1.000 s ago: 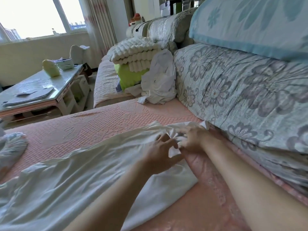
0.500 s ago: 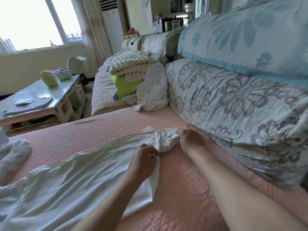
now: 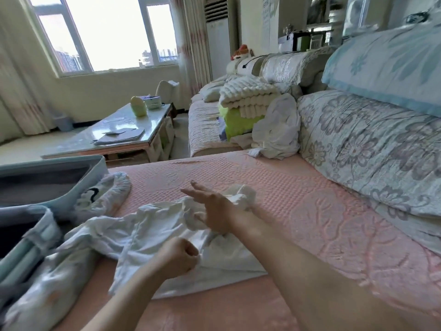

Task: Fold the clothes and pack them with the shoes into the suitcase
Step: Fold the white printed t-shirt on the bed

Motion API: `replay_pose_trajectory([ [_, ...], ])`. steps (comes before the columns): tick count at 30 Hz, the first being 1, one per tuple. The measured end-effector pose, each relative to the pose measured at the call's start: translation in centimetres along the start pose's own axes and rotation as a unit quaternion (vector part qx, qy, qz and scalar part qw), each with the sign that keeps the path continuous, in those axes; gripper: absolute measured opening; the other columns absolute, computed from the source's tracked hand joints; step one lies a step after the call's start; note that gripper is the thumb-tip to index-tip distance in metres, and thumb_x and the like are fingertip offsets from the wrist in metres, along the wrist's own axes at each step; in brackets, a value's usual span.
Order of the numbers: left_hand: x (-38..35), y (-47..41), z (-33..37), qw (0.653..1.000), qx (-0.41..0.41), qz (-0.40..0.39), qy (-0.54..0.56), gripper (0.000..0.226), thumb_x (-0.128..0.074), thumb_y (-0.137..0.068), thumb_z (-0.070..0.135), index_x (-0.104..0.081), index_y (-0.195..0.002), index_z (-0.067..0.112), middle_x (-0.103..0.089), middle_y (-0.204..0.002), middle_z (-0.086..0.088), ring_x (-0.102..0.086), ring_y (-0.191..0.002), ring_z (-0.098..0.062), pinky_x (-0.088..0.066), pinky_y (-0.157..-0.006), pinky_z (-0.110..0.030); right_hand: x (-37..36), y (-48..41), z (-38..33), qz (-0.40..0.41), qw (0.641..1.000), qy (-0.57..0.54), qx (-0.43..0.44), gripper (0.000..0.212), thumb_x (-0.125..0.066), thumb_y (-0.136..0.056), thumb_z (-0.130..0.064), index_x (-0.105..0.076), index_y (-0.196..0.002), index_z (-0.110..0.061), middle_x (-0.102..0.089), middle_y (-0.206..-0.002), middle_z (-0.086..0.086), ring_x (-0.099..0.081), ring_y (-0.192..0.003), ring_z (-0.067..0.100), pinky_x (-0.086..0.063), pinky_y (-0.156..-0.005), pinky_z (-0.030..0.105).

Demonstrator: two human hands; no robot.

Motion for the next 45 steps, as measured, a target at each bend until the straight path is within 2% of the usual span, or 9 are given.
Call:
replay_pose_trajectory([
  [3,2.9,0.0,-1.6,0.995,0.015,0.097,-0.021,0.018,-0.055,-0.075,0.011,-0.063,-0.059,0.016,-0.059,-0.056,0.005,-0.056,-0.057,-0.013,-0.039,-0.053,-0.022,-0.7,0.6,0.4,0.04,0.998,-0.048,-0.026,0.073,-0.062,-0.09,0.001,-0.042,-0.151,-0.032,-0.027,-0.164,0.003,-0.046,-0.14,0.021,-0.044,-0.111,0.031],
  [7,6.9,0.0,0.4,0.955,-0.045,0.293,0.01,0.018,-0.054,-0.089,0.011,-0.063,-0.103,0.017,-0.064,-0.1,-0.002,-0.06,-0.095,-0.024,-0.043,-0.076,-0.028,1.5,2.8,4.3,0.102,0.984,0.018,-0.147,0.052,-0.051,-0.093,-0.002,-0.058,-0.136,-0.029,-0.044,-0.151,-0.002,-0.047,-0.137,0.02,-0.039,-0.115,0.034],
  [18,3.8,-10.7,2.8,0.962,-0.115,0.121,-0.215,0.052,-0.039,-0.104,0.025,-0.028,-0.155,0.027,-0.029,-0.16,0.005,-0.03,-0.145,-0.021,-0.026,-0.116,-0.038,2.6,3.3,12.9,0.097,0.953,0.163,-0.238,0.06,-0.046,-0.083,-0.007,-0.055,-0.139,-0.029,-0.052,-0.143,0.0,-0.047,-0.13,0.028,-0.038,-0.11,0.038],
  [21,3.4,-12.7,0.9,0.952,-0.081,0.097,-0.28,0.051,-0.049,-0.098,0.033,-0.04,-0.147,0.027,-0.04,-0.152,0.0,-0.034,-0.141,-0.024,-0.025,-0.116,-0.041,2.6,1.8,14.2,0.054,0.934,0.27,-0.226,0.057,-0.049,-0.086,-0.016,-0.054,-0.138,-0.036,-0.05,-0.14,-0.002,-0.043,-0.125,0.026,-0.037,-0.104,0.035],
  [25,5.7,-12.3,0.8,0.955,-0.127,0.221,-0.15,0.009,-0.057,-0.092,0.017,-0.066,-0.093,0.014,-0.055,-0.101,-0.007,-0.059,-0.099,-0.032,-0.041,-0.072,-0.032,3.7,0.2,14.9,0.124,0.927,0.261,-0.24,0.032,-0.049,-0.094,-0.023,-0.068,-0.118,-0.03,-0.057,-0.123,0.004,-0.053,-0.114,0.028,-0.045,-0.091,0.035],
  [30,12.2,-8.8,0.7,0.904,-0.083,0.399,-0.126,0.03,-0.039,-0.091,-0.003,-0.063,-0.108,0.001,-0.053,-0.112,-0.023,-0.056,-0.1,-0.04,-0.047,-0.085,-0.044,4.6,-1.9,12.3,0.282,0.944,0.069,-0.157,0.027,-0.061,-0.089,-0.005,-0.07,-0.112,-0.014,-0.065,-0.115,0.011,-0.064,-0.105,0.028,-0.046,-0.09,0.028],
  [36,13.9,-8.4,-7.6,0.896,0.189,0.332,-0.226,0.04,-0.037,-0.095,0.005,-0.054,-0.131,0.007,-0.042,-0.136,-0.02,-0.043,-0.129,-0.039,-0.041,-0.104,-0.046,0.0,-3.2,10.3,0.097,0.984,0.028,-0.149,0.055,-0.062,-0.091,-0.009,-0.05,-0.142,-0.025,-0.044,-0.151,0.004,-0.043,-0.139,0.023,-0.037,-0.117,0.037],
  [42,9.3,-7.4,-2.5,0.919,-0.156,0.292,-0.214,0.025,-0.06,-0.088,0.022,-0.061,-0.113,0.026,-0.055,-0.12,-0.002,-0.05,-0.115,-0.026,-0.036,-0.091,-0.039,-2.6,-0.7,9.4,-0.073,0.967,0.183,-0.164,0.044,-0.053,-0.1,-0.032,-0.052,-0.144,-0.029,-0.045,-0.153,-0.008,-0.047,-0.135,0.016,-0.029,-0.119,0.038],
  [45,6.2,-6.8,-3.4,0.947,-0.147,0.151,-0.242,0.039,-0.061,-0.08,0.052,-0.054,-0.116,0.038,-0.049,-0.123,0.006,-0.045,-0.119,-0.019,-0.038,-0.094,-0.038,-2.2,1.3,8.2,-0.089,0.962,0.193,-0.169,0.05,-0.05,-0.1,-0.038,-0.043,-0.15,-0.033,-0.032,-0.162,-0.007,-0.032,-0.146,0.016,-0.016,-0.124,0.04],
])
Point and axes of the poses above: each hand's wrist, its own y-axis away from the middle knuckle, its own x-axis out of the back of the hand, z = x × y, the point moved 8 cm from there along -y, towards the middle knuckle
